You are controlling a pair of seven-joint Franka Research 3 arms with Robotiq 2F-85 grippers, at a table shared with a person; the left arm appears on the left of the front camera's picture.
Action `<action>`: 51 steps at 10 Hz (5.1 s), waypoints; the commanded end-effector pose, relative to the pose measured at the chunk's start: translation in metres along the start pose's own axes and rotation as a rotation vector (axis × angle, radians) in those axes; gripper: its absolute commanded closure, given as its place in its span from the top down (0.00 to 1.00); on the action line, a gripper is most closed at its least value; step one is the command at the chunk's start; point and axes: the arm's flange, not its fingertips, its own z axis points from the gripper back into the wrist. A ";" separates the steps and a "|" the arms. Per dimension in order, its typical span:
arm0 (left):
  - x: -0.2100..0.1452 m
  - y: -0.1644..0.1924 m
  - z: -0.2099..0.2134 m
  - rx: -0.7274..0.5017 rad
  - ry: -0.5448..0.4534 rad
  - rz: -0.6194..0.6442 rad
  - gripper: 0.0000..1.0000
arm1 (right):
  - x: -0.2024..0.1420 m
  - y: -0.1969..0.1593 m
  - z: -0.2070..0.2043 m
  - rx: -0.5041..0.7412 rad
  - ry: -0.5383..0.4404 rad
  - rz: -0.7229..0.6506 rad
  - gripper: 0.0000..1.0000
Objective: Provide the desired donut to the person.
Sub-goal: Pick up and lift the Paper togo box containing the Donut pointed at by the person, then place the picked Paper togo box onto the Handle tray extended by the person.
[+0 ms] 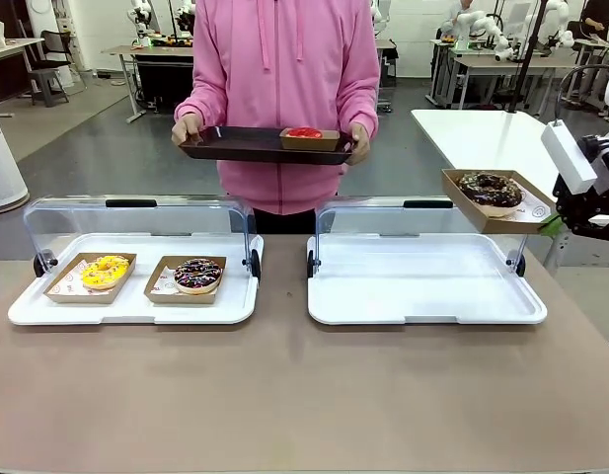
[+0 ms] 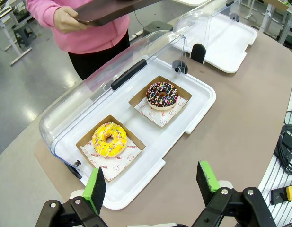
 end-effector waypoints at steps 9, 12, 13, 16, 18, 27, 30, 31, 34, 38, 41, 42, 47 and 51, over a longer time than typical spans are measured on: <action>0.001 0.000 0.001 -0.005 -0.007 0.018 1.00 | -0.002 -0.001 0.000 -0.013 0.010 0.020 0.00; 0.001 0.000 0.001 -0.005 -0.007 0.018 1.00 | -0.002 -0.001 0.000 -0.013 0.010 0.020 0.00; 0.001 0.000 0.001 -0.005 -0.007 0.018 1.00 | -0.002 -0.001 0.000 -0.013 0.010 0.020 0.00; 0.001 0.000 0.001 -0.005 -0.007 0.018 1.00 | -0.002 -0.001 0.000 -0.013 0.010 0.020 0.00; 0.001 0.000 0.001 -0.005 -0.007 0.018 1.00 | -0.002 -0.001 0.000 -0.013 0.010 0.020 0.00; 0.001 0.000 0.001 -0.005 -0.007 0.018 1.00 | 0.145 -0.106 0.046 0.156 0.138 0.086 0.02; 0.001 0.000 0.001 -0.005 -0.007 0.018 1.00 | 0.302 -0.174 0.026 0.228 0.160 0.035 0.02; 0.001 0.000 0.001 -0.005 -0.007 0.018 1.00 | 0.349 -0.192 -0.008 0.222 0.254 -0.004 0.02; 0.001 0.000 0.001 -0.005 -0.007 0.018 1.00 | 0.403 -0.219 -0.107 0.152 0.203 -0.042 0.02; 0.001 0.000 0.001 -0.005 -0.007 0.018 1.00 | 0.410 -0.221 -0.173 0.222 0.151 -0.076 0.02; 0.001 0.000 0.001 -0.005 -0.007 0.018 1.00 | 0.397 -0.225 -0.168 0.173 0.151 -0.095 0.02; 0.001 0.000 0.001 -0.005 -0.007 0.018 1.00 | 0.392 -0.228 -0.173 0.180 0.148 -0.118 0.02; 0.001 0.000 0.001 -0.005 -0.007 0.018 1.00 | 0.375 -0.244 -0.186 0.215 0.118 -0.168 0.67; 0.001 0.000 0.001 -0.005 -0.007 0.018 1.00 | 0.370 -0.244 -0.166 0.285 0.105 -0.167 1.00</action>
